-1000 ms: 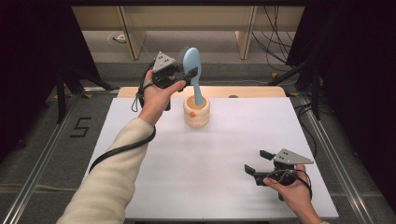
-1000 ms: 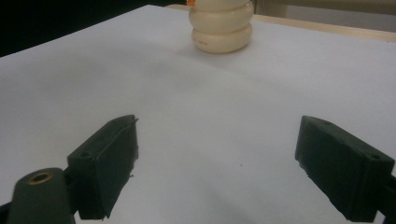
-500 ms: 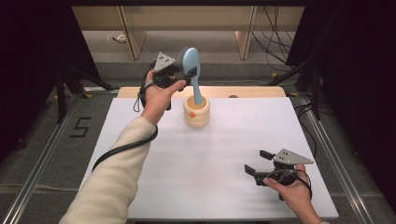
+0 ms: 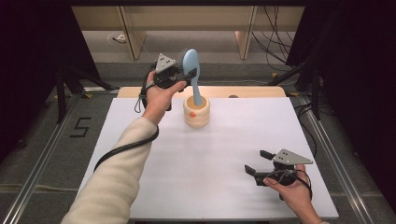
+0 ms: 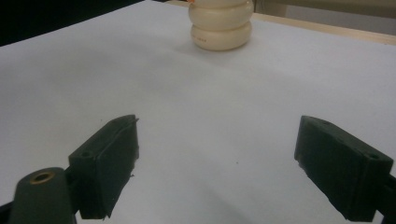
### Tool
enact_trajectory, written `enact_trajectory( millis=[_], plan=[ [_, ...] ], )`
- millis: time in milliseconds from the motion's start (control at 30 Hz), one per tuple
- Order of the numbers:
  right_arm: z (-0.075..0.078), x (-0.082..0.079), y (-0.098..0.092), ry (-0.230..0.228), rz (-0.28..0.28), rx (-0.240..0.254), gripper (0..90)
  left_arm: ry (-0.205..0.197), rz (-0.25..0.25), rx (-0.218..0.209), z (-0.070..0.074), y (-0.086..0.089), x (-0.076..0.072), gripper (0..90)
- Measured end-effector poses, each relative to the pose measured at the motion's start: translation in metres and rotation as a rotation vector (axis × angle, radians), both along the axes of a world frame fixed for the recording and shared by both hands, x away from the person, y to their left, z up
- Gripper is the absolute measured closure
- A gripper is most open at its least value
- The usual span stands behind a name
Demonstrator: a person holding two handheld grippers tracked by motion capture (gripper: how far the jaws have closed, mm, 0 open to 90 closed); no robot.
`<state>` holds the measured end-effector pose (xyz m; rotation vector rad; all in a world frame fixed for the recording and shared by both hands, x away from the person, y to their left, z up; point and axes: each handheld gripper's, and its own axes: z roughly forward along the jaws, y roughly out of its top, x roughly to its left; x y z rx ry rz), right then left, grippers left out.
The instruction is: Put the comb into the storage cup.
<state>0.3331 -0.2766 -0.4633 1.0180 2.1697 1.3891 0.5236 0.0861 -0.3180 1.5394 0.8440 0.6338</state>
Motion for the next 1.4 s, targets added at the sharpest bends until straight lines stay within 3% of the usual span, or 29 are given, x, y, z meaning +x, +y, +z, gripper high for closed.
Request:
enact_trajectory(
  millis=[100,567,1200,1400],
  plan=[
    [0.0,0.0,-0.001,-0.006,-0.003,-0.024,13.4,0.004,0.002,-0.001,-0.001,0.0,0.0,50.4],
    [0.001,0.001,-0.003,-0.027,-0.008,-0.038,12.7,0.009,0.007,0.012,-0.004,-0.001,0.004,50.3],
    [0.001,0.002,-0.004,-0.044,-0.011,-0.029,15.5,0.026,0.014,0.015,-0.013,-0.004,0.008,50.1],
    [0.0,0.002,-0.003,-0.03,-0.008,-0.025,15.4,0.025,0.012,0.017,-0.014,-0.004,0.01,50.1]
  ],
)
